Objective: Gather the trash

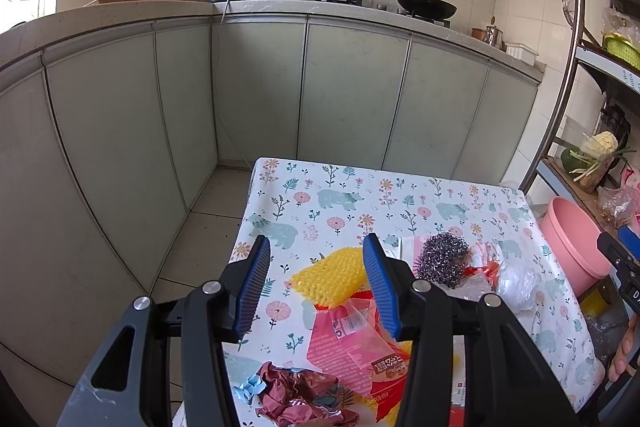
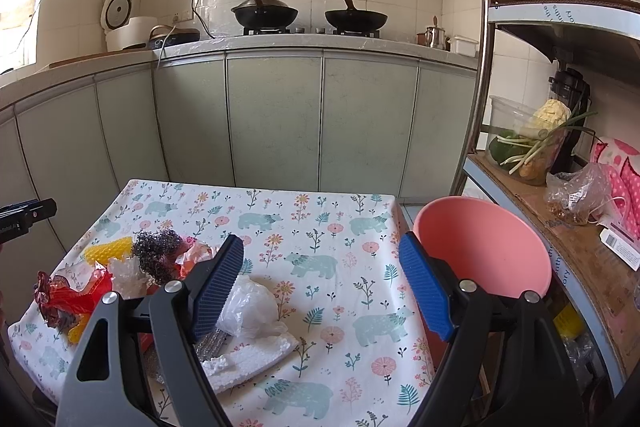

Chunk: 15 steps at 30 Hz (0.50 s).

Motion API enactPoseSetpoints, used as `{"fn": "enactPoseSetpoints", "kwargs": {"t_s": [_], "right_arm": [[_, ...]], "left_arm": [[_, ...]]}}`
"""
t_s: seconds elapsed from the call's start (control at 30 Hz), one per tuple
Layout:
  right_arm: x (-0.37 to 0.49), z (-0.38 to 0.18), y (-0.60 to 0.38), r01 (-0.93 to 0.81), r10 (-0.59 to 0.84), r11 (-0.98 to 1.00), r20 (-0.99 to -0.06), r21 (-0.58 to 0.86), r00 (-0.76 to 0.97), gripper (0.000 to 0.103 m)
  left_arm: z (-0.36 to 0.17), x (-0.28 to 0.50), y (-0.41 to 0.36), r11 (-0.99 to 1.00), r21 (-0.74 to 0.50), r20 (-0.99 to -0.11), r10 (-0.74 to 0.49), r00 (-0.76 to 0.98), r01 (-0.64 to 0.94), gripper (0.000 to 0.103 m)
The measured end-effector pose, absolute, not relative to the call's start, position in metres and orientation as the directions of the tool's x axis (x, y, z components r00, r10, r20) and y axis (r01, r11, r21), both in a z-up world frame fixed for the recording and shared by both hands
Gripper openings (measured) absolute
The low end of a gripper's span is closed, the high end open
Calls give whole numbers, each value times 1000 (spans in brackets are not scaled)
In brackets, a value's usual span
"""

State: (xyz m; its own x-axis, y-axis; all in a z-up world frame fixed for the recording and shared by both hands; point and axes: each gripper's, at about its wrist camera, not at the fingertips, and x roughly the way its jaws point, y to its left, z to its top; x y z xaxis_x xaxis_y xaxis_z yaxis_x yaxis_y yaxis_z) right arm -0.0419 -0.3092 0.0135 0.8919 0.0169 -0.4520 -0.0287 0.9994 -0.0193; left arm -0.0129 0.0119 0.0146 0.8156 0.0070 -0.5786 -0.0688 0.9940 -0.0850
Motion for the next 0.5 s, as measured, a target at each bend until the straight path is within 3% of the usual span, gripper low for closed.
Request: {"fn": "enactPoseSetpoints", "kwargs": {"t_s": [0.5], "right_arm": [[-38, 11, -309, -33, 21, 999, -466, -18, 885, 80]], "left_arm": [[12, -9, 10, 995, -77, -587, 2, 810, -59, 48]]}}
